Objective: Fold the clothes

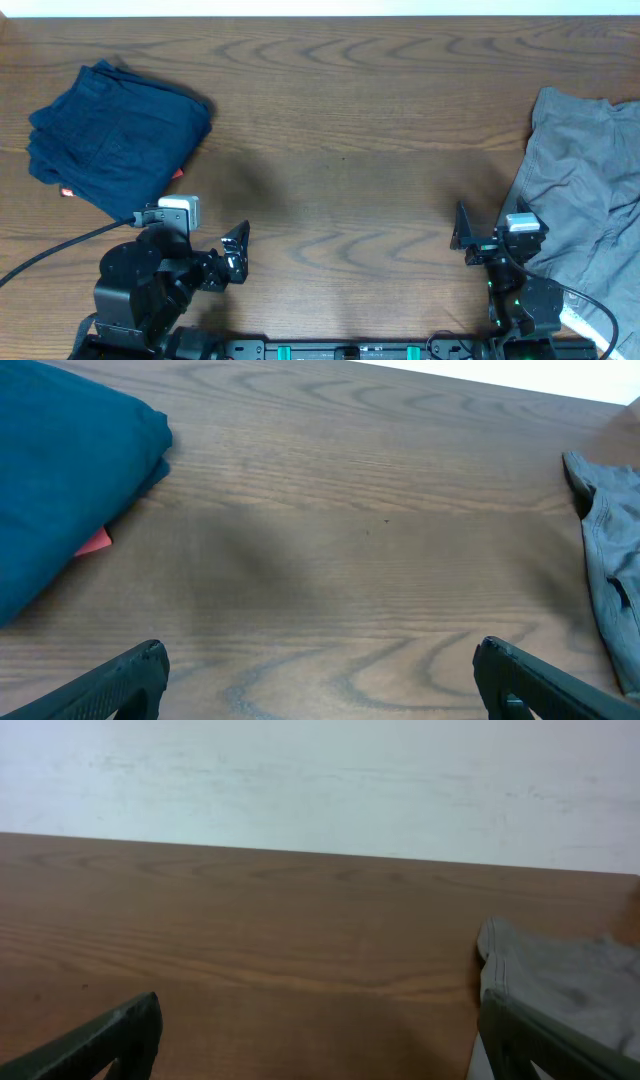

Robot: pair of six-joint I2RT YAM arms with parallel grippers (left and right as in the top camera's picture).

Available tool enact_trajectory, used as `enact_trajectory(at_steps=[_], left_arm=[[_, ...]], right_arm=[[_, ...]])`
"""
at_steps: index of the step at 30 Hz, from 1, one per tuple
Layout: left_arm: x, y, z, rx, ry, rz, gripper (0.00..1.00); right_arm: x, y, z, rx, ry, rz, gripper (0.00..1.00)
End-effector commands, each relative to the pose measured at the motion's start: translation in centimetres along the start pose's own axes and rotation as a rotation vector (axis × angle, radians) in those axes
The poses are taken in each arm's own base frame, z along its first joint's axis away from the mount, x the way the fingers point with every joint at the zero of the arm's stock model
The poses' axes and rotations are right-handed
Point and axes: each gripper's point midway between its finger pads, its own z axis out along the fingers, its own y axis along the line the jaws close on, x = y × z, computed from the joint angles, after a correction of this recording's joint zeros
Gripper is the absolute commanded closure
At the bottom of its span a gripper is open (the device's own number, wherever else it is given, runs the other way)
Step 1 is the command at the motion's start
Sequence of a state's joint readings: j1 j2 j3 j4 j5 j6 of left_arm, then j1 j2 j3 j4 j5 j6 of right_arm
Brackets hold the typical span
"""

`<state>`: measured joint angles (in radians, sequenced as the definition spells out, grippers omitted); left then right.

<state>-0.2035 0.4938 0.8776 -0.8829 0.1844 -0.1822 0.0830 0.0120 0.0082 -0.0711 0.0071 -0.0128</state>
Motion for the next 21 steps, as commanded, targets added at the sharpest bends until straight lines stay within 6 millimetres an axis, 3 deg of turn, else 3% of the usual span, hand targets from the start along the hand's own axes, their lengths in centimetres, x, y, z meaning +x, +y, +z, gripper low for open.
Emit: enact_trajectory(at_steps=[1, 3, 7, 11, 16, 21], left_arm=[[0.0, 0.0, -0.1, 0.001, -0.007, 0.012, 0.02], [0.0, 0.1, -0.4, -0.005, -0.019, 0.023, 0.02], [0.1, 2.3, -1.3, -0.128, -0.053, 0.07, 0.02], [1.8, 4.1, -1.2, -0.2, -0.07, 0.07, 0.02], [6.0, 6.4, 2.0, -0.248, -0.07, 0.069, 0.02], [6.1, 7.0, 5.4, -0.218, -0.219, 0.07, 0.02]], right_arm=[[0.1, -0.5, 0.0, 0.017, 0.0, -0.016, 0.01], [0.1, -0.5, 0.0, 0.017, 0.0, -0.016, 0.01], [0.1, -0.5, 0.0, 0.017, 0.0, -0.016, 0.01], [0.1, -0.5, 0.0, 0.017, 0.0, -0.016, 0.01], [0.1, -0.5, 0.0, 0.017, 0.0, -0.016, 0.01], [0.1, -0.5, 0.0, 0.017, 0.0, -0.016, 0.01]])
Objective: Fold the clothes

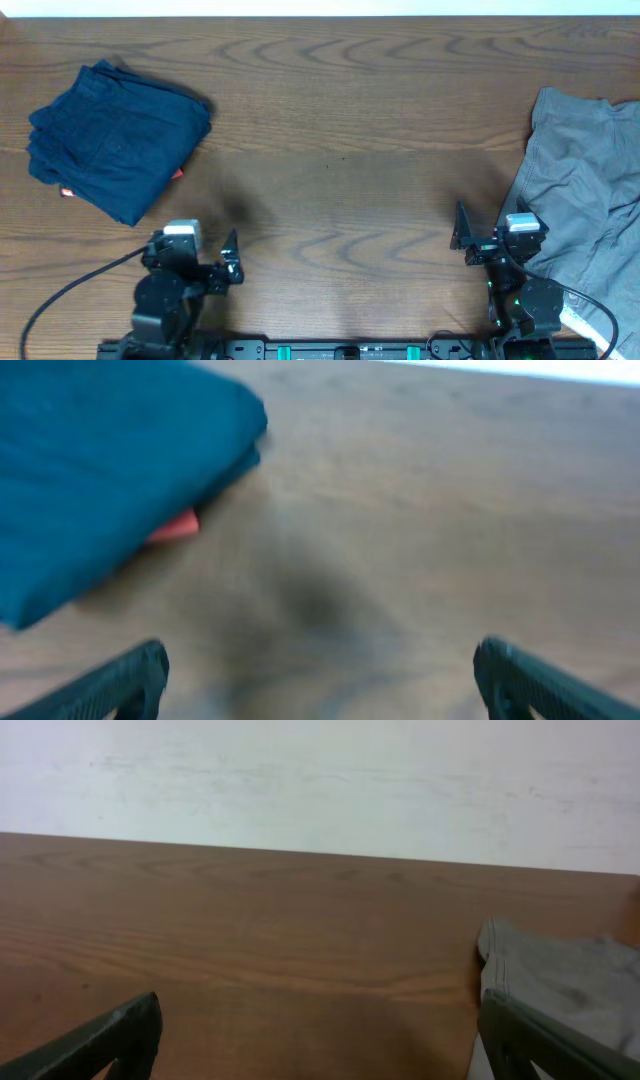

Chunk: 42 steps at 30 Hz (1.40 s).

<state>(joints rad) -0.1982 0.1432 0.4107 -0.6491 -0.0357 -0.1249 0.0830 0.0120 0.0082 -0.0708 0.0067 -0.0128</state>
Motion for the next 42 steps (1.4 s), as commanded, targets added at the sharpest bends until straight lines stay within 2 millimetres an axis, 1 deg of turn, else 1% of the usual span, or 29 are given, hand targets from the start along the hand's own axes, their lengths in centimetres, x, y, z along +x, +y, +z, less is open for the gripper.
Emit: enact_trajectory(at_steps=[1, 6, 12, 19, 42], left_arm=[[0.3, 0.8, 1.6, -0.032, -0.093, 0.005, 0.02], [-0.2, 1.7, 3.7, -0.072, -0.243, -0.019, 0.02], [-0.4, 2.6, 4.9, -0.105, -0.35, -0.039, 0.02], [-0.5, 3.7, 4.8, -0.153, -0.353, -0.029, 0.02], [-0.4, 3.6, 4.8, -0.148, -0.35, -0.029, 0.02]], right_arm=[[0.1, -0.5, 0.0, 0.017, 0.0, -0.016, 0.01], [0.1, -0.5, 0.0, 0.017, 0.0, -0.016, 0.01], [0.1, -0.5, 0.0, 0.017, 0.0, -0.016, 0.01], [0.1, -0.5, 0.0, 0.017, 0.0, -0.016, 0.01], [0.1, -0.5, 0.0, 0.017, 0.0, -0.016, 0.01]])
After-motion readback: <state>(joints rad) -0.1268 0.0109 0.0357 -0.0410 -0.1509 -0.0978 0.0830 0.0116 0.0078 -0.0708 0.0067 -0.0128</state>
